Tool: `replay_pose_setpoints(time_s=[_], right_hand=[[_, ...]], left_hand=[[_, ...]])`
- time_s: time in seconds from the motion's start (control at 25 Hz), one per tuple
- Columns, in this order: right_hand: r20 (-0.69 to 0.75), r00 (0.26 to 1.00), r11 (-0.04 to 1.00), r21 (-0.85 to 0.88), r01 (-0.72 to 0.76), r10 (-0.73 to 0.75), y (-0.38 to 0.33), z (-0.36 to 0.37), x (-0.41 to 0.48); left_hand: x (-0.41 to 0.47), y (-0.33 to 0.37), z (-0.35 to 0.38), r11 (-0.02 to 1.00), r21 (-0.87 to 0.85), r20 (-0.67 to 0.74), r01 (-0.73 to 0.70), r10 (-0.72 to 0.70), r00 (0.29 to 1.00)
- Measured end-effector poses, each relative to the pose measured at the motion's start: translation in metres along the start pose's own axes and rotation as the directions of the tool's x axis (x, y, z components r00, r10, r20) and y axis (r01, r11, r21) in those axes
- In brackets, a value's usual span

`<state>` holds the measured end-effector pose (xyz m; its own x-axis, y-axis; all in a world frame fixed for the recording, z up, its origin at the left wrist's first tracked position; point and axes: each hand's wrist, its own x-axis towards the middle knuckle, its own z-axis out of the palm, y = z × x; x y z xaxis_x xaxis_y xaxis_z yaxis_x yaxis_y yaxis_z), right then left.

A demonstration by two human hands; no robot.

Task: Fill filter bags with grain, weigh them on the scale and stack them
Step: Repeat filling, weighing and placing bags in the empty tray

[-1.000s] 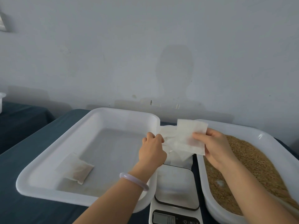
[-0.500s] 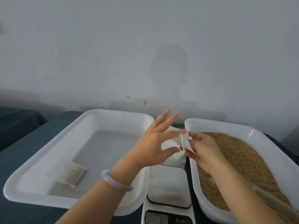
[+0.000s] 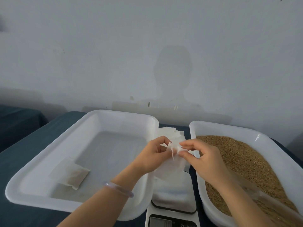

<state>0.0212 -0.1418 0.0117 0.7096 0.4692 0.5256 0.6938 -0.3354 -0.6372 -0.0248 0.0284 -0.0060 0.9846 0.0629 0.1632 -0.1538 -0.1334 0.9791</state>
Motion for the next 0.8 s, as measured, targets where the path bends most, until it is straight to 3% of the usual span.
replay_pose_setpoints(time_s=[0.16, 0.32, 0.48, 0.68, 0.8], right_hand=[[0.116, 0.989, 0.985, -0.136, 0.110, -0.094, 0.005, -0.013, -0.003], [0.370, 0.927, 0.995, -0.095, -0.031, 0.064, -0.005, -0.021, -0.002], [0.335, 0.925, 0.979, 0.030, -0.199, 0.178, -0.011, -0.024, 0.005], [0.465, 0.866, 0.983, -0.091, -0.160, 0.184, -0.026, -0.034, 0.005], [0.566, 0.810, 0.980, -0.195, -0.047, 0.152, -0.031, -0.039, 0.006]], left_hand=[[0.001, -0.002, 0.002, 0.999, 0.008, -0.028, 0.037, -0.036, 0.999], [0.002, -0.002, 0.001, 0.999, 0.026, 0.027, 0.033, -0.034, 0.999], [0.002, -0.003, -0.001, 1.000, 0.022, 0.126, 0.018, -0.020, 0.992], [0.005, -0.001, 0.001, 0.979, 0.204, 0.234, -0.008, -0.041, 0.971], [0.003, 0.002, 0.001, 0.968, 0.250, 0.305, -0.033, -0.046, 0.951]])
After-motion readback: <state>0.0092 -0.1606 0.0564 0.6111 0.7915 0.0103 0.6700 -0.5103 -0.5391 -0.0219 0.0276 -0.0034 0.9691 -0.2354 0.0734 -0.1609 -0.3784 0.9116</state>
